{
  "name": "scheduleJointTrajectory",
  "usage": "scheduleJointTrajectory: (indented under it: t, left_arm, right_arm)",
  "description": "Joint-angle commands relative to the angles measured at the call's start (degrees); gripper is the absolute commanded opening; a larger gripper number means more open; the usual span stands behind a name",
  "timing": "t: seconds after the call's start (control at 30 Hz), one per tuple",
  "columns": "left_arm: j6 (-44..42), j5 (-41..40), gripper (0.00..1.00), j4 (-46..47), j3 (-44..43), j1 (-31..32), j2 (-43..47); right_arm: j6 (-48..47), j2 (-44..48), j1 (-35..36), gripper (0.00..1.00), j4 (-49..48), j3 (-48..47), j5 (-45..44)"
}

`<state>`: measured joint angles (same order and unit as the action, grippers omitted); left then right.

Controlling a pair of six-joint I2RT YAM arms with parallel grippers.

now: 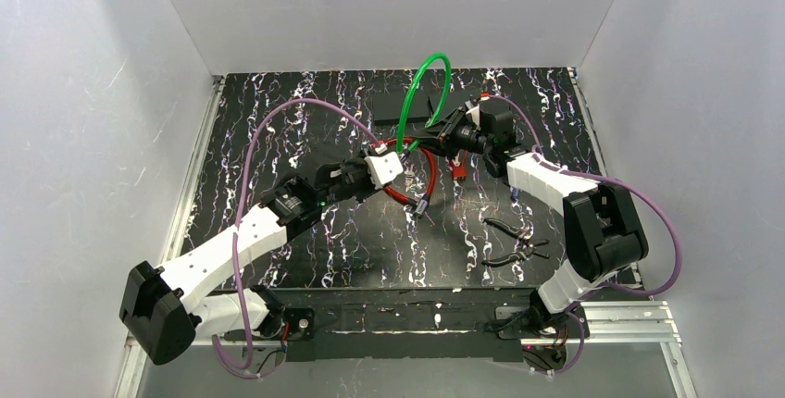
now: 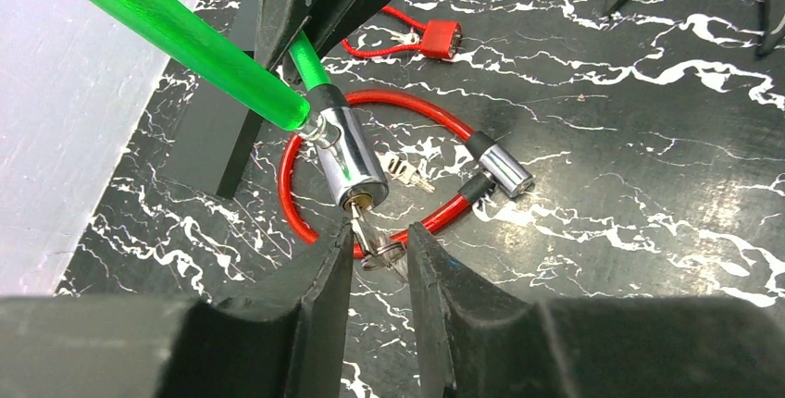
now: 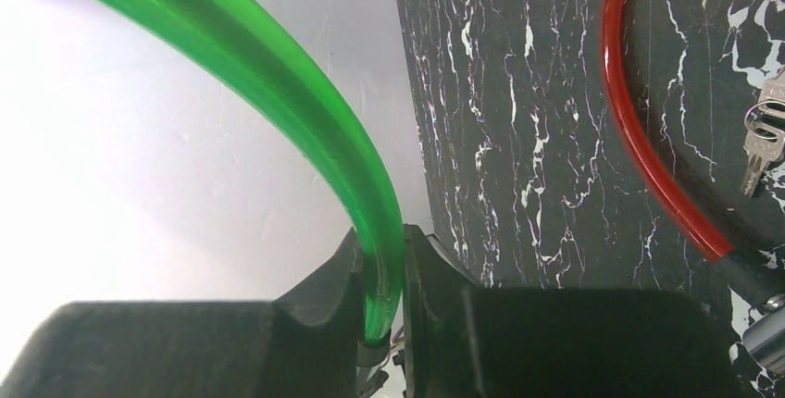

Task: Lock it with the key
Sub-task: Lock the lock.

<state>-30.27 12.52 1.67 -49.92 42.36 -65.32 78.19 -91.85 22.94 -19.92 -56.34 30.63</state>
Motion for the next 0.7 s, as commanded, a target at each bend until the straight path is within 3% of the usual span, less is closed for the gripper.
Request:
scheduleJointTrajectory:
  t: [0.0, 0.07, 0.23, 0.43, 0.67]
  left_arm:
    - [-1.6, -1.4, 0.31, 0.8, 1.2, 0.5, 0.6]
    - [-2.0, -1.8, 0.28, 0.7, 1.3, 0.6, 0.8]
    - [-3.2, -4.0, 0.01, 0.7, 0.5, 1.5, 0.9]
    - [-8.9, -6.6, 0.00, 0.7, 1.0, 4.2, 1.7]
    - [-26.7, -15.4, 0.00, 2.1, 1.6, 9.8, 0.8]
  right_arm:
    - [1.3, 2.9, -0.2, 0.01, -5.3, 0.0, 1.2]
    - [1.3, 2.9, -0.2, 0.01, -5.3, 0.0, 1.2]
    - [1.0, 2.8, -0.2, 0.01, -4.8, -0.1, 1.1]
    - [-0.7, 2.8, -0.1, 0.01, -1.8, -0.7, 0.7]
    - [-4.0, 2.8, 0.0, 0.01, 3.6, -1.9, -0.2]
